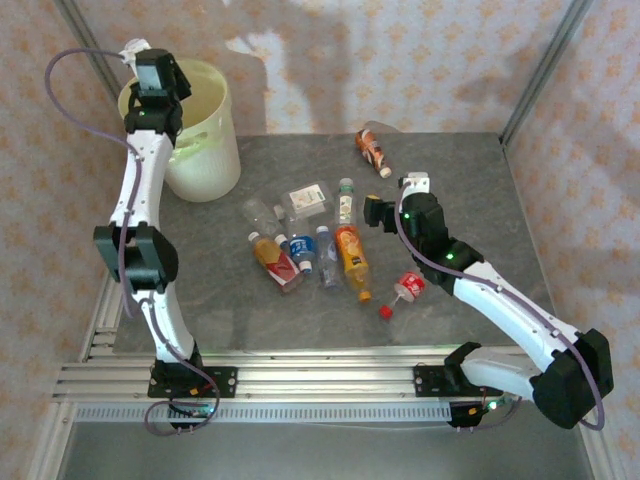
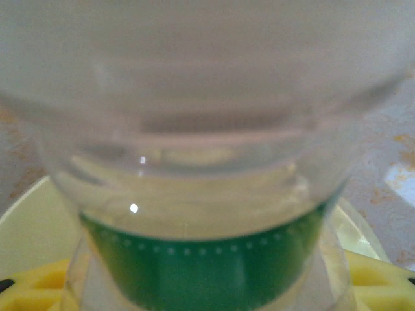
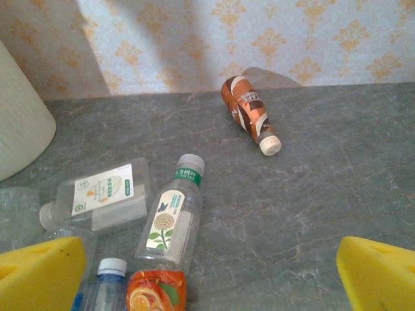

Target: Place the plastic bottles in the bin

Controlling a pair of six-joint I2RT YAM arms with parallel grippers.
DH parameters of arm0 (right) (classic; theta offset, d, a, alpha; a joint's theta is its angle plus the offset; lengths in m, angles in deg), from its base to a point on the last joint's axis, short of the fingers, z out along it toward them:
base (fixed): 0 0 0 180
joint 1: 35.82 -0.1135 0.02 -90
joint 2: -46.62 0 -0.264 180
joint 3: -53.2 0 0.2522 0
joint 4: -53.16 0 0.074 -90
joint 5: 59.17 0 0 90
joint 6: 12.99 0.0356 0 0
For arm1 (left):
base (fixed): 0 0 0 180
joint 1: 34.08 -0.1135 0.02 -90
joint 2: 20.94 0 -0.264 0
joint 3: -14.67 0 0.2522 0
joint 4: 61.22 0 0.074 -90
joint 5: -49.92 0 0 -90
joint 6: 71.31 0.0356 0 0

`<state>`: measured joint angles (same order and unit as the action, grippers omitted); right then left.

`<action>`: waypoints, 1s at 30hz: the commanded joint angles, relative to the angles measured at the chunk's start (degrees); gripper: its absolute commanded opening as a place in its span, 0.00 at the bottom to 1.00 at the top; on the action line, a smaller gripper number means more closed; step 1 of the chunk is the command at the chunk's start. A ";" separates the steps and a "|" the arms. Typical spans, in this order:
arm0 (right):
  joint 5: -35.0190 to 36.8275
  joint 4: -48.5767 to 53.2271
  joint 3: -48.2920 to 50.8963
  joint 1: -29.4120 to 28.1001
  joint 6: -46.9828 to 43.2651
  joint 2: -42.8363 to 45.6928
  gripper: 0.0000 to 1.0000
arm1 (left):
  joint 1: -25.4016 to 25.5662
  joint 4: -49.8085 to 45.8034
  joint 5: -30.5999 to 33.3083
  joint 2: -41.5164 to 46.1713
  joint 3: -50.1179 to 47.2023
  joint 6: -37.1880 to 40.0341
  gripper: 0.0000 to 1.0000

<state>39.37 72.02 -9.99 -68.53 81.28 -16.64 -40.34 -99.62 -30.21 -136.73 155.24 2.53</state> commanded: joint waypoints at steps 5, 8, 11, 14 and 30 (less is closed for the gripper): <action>-3.17 3.60 -2.60 0.01 0.85 1.59 0.99 | -3.80 -21.65 -14.27 -13.75 24.19 4.48 0.64; -3.09 3.61 -2.60 0.04 0.75 1.02 0.99 | -4.91 -20.29 -19.32 -13.84 23.00 3.76 0.64; -3.24 3.58 -2.84 0.07 0.69 0.13 0.99 | -5.27 -20.38 -23.90 -14.37 22.87 3.37 0.64; -3.66 3.64 -3.38 0.10 0.73 -0.84 0.99 | -5.32 -20.27 -28.60 -15.36 22.86 3.69 0.64; -2.80 4.12 -4.62 0.10 0.75 -1.69 0.99 | -5.19 -16.01 -36.38 -17.46 23.64 -2.62 0.80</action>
<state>35.54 75.56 -12.91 -68.51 81.50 -18.70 -45.55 -117.83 -63.39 -154.15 176.57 2.07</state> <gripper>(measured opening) 0.993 0.795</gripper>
